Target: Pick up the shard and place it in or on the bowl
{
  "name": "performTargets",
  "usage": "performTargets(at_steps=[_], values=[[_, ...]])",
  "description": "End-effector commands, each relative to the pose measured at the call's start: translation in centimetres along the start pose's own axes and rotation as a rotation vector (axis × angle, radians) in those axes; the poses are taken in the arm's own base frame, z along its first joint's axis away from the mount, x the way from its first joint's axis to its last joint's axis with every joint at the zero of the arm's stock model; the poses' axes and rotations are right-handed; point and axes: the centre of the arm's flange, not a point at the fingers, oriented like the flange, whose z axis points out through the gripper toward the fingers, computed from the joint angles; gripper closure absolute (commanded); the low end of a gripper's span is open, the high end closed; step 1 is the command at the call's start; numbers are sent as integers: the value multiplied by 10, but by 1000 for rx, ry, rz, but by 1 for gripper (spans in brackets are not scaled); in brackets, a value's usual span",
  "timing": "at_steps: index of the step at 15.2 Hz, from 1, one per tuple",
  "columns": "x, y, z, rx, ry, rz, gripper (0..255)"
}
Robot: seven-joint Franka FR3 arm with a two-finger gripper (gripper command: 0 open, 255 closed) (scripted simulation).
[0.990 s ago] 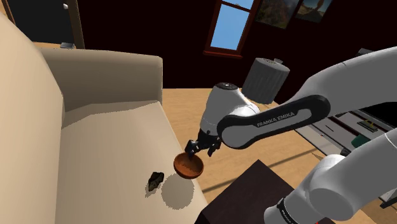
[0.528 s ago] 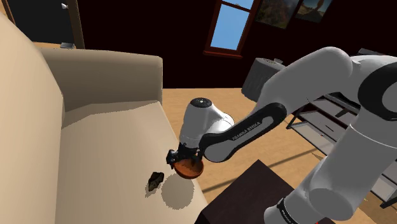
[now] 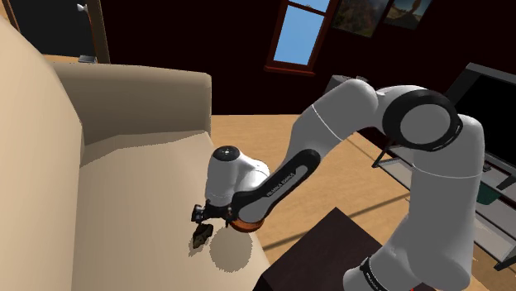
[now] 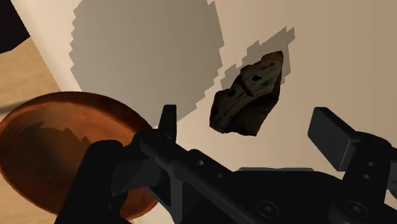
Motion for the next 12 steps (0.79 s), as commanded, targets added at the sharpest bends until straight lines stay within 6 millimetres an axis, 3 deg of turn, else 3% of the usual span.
performTargets(at_steps=[1,5,12], values=[[5,-15,20,-4,5,36,0],[15,-45,55,-10,13,96,0],[16,-45,92,-10,13,96,0]])
